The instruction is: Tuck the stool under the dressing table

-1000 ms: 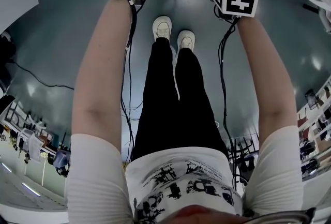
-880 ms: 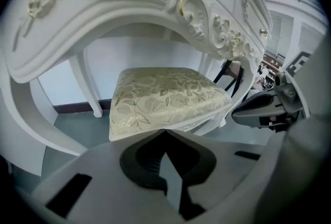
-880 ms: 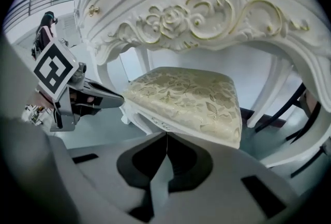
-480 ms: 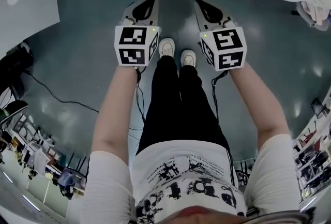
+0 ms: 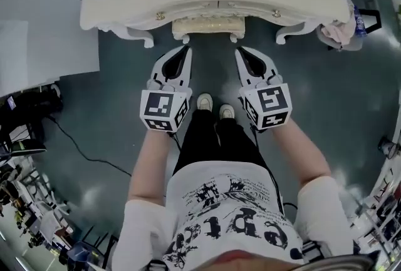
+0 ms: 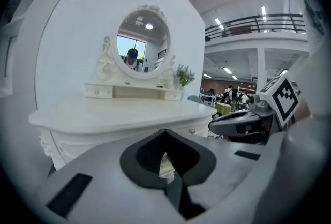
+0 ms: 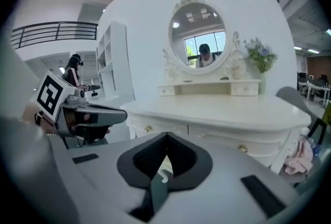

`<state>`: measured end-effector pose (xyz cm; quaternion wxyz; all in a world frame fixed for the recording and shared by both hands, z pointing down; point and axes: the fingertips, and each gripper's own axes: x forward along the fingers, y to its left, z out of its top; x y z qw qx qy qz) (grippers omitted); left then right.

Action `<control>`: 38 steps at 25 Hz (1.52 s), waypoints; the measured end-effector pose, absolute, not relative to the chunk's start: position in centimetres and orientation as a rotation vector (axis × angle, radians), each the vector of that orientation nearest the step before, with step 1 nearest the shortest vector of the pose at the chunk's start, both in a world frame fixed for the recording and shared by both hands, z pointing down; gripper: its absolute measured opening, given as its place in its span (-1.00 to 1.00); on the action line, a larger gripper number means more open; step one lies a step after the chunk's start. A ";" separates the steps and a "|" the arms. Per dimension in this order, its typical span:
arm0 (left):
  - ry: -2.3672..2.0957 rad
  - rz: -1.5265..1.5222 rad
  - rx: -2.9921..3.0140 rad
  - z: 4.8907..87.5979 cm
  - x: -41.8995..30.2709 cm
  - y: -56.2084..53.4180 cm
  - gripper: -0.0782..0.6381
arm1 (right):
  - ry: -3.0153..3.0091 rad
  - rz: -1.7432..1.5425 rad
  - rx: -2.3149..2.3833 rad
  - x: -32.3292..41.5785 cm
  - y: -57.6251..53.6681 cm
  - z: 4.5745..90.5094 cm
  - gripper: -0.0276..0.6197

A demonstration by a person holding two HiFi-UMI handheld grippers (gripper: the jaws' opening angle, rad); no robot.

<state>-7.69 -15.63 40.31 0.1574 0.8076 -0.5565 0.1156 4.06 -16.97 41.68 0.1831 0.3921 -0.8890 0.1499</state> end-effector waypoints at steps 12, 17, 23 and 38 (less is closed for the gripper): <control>-1.672 0.179 2.481 19.2 -7.6 -13.3 -0.73 | -2.678 0.066 1.256 4.6 -15.1 20.1 -0.86; -1.650 0.103 2.558 13.8 -7.8 -12.2 -0.73 | -2.706 0.099 1.304 5.0 -14.3 16.1 -0.86; -1.636 0.056 2.598 10.6 -8.9 -12.4 -0.73 | -2.744 0.139 1.312 5.0 -14.5 12.9 -0.86; -1.635 0.062 2.636 8.4 -8.1 -14.9 -0.73 | -2.731 0.165 1.313 5.7 -17.4 11.7 -0.86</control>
